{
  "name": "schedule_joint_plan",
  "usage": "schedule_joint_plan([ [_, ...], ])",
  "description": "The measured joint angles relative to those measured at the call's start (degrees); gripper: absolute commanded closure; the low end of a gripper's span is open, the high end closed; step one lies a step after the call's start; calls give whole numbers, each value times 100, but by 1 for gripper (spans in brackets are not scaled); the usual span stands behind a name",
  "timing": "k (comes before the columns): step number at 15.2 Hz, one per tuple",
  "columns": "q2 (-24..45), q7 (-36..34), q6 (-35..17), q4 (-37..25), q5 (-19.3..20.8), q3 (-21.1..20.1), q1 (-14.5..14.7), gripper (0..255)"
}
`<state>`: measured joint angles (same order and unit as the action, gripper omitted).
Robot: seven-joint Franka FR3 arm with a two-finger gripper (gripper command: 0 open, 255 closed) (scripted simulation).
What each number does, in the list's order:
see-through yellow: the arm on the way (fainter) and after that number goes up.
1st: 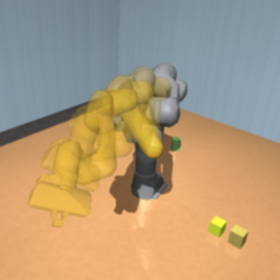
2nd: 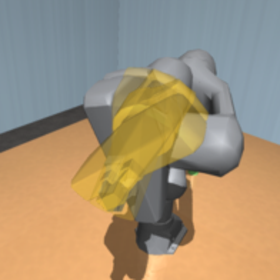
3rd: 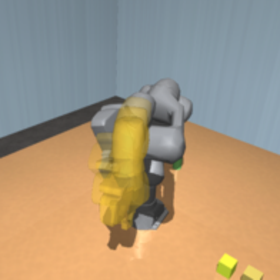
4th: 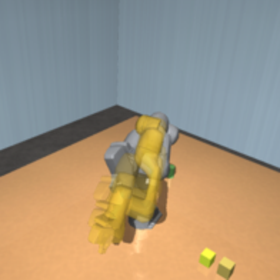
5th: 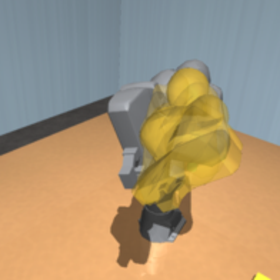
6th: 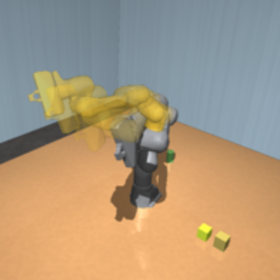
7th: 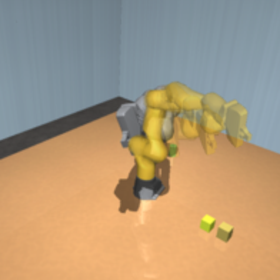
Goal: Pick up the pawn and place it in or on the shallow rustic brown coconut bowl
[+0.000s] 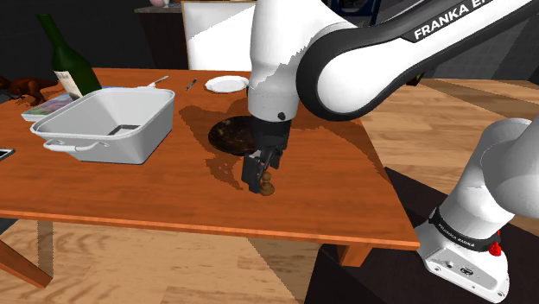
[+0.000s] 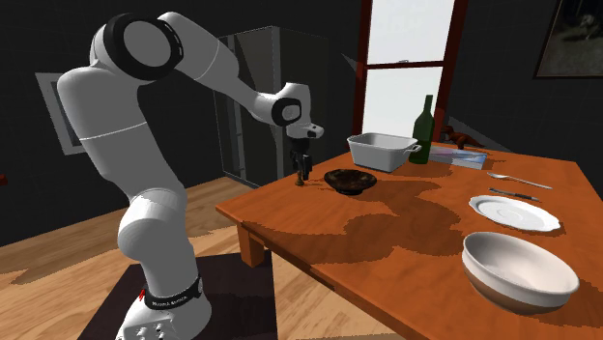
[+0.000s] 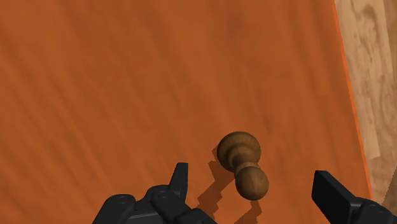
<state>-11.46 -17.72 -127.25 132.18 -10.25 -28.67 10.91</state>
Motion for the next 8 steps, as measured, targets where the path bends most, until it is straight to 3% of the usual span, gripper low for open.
schedule_joint_plan([
  [1, 0, 0, -1, 0, 0, 0, 0, 0],
  [2, 0, 0, -1, 0, 0, 0, 0, 255],
  [8, -1, -1, -1, -2, 2, 2, -2, 255],
])
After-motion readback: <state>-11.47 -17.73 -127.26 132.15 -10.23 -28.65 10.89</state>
